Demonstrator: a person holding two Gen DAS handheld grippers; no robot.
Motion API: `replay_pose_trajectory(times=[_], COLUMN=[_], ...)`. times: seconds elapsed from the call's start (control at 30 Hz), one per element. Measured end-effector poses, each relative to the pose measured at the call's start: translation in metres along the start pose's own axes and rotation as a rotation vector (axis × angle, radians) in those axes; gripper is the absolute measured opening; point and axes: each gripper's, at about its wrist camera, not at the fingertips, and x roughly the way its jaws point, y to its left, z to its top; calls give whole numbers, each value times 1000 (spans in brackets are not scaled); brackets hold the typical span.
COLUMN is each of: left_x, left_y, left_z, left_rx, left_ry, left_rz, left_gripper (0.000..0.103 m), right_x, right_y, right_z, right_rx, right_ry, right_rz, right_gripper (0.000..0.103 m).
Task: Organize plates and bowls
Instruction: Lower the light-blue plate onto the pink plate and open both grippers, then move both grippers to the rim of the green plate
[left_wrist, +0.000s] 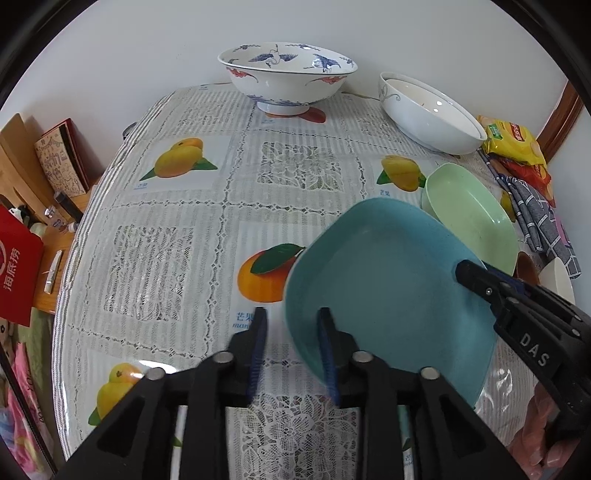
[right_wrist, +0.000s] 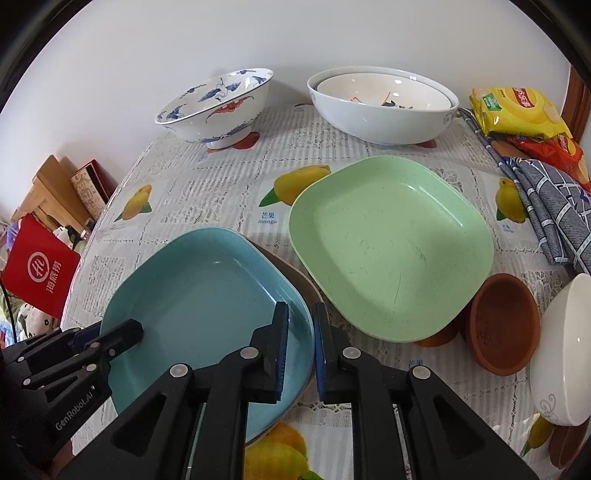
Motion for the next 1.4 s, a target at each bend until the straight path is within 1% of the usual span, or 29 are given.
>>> replay_pose_trajectory(times=[0.03, 0.07, 0.1, 0.13, 0.23, 0.3, 0.37, 0.4, 0.43, 0.47, 0.5, 0.53, 0.6, 0.67, 0.77, 0.83, 0.9, 1.03, 1.1, 1.17, 1.3, 1.4], left_x=[-2, -3, -5, -8, -16, -22, -29, -34, -39, -44, -49, -53, -64, -73, -84, -91, -97, -108, -112, -114, -116, -114], left_y=[0, 1, 1, 2, 3, 3, 3, 2, 1, -1, -3, -6, -13, -21, -37, -45, -54, -71, -77, -81, -86, -87], left_z=[-1, -2, -3, -4, -6, -8, -10, -11, -13, -14, -16, -17, -21, -25, -30, -32, -35, -38, -38, -38, -34, -30], left_rx=[4, 8, 9, 7, 6, 5, 4, 3, 3, 3, 6, 8, 15, 26, 48, 58, 71, 98, 104, 106, 103, 99], left_ry=[-4, -4, -1, -5, -17, -22, -32, -39, -48, -55, -62, -68, -86, -101, -119, -129, -138, -154, -162, -171, -191, -199], left_rz=[6, 5, -2, -3, 16, 14, 16, 15, 10, 7, 4, -1, -14, -19, -29, -33, -38, -46, -48, -44, -36, -35], left_gripper=[37, 42, 44, 44, 45, 45, 46, 46, 47, 47, 48, 48, 50, 52, 52, 53, 53, 53, 53, 53, 53, 53], right_x=[-2, -5, -10, -14, -25, -35, -45, -50, -56, -61, -69, -74, -91, -105, -121, -130, -139, -151, -157, -159, -163, -164], right_y=[0, 1, 1, 1, -1, -6, -11, -14, -16, -19, -22, -25, -31, -38, -46, -50, -54, -66, -73, -76, -79, -79], right_z=[0, 0, 0, 0, -1, -2, -5, -7, -10, -12, -16, -19, -28, -35, -47, -54, -62, -71, -74, -74, -73, -72], right_rx=[0, -1, -6, -10, -5, 17, 31, 33, 33, 35, 41, 47, 56, 61, 58, 47, 30, 54, 78, 78, 65, 56], right_ry=[-4, -13, -33, -47, -69, -76, -77, -79, -80, -79, -77, -77, -84, -77, -68, -85, -115, -165, -191, -183, -198, -206], right_rz=[5, 3, -6, -13, -20, -9, -10, -18, -32, -52, -89, -108, -138, -138, -127, -135, -164, -195, -186, -169, -209, -186], right_gripper=[25, 29, 38, 44, 44, 46, 54, 61, 67, 70, 77, 80, 81, 85, 86, 86, 86, 86, 86, 86, 86, 85])
